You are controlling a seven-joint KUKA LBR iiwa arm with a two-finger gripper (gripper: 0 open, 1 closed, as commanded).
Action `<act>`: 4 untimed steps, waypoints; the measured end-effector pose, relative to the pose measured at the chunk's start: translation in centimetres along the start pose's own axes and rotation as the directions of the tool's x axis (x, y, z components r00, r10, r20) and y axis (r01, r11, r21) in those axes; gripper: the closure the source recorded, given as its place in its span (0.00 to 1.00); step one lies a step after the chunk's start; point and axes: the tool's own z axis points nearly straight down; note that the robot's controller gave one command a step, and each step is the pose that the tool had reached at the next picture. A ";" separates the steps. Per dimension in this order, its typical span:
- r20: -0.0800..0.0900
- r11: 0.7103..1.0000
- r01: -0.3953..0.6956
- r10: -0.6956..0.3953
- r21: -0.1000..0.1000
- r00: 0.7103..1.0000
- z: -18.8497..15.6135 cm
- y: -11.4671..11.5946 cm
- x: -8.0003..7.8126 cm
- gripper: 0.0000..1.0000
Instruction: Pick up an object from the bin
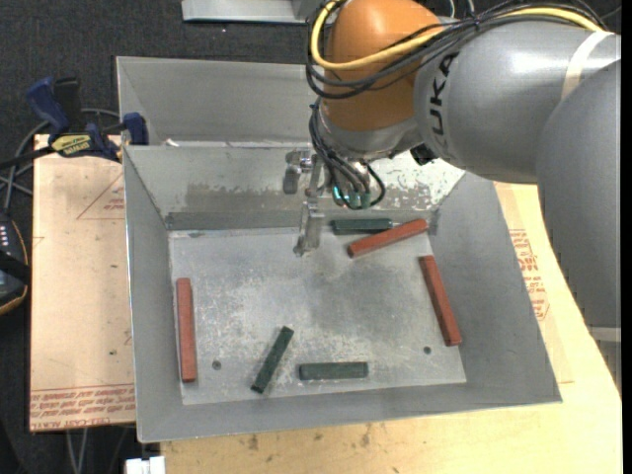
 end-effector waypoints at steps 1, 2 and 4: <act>0.001 0.986 0.164 -0.164 0.001 0.986 5.9 -0.5 6.6 0.00; 0.003 0.915 0.405 -0.405 0.001 0.915 13.4 -1.1 12.0 0.00; 0.008 0.667 0.745 -0.745 0.006 0.667 13.2 2.9 14.1 1.00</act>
Offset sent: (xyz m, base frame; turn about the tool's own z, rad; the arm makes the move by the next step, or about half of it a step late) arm -0.0650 -0.0055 -0.0563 -0.1655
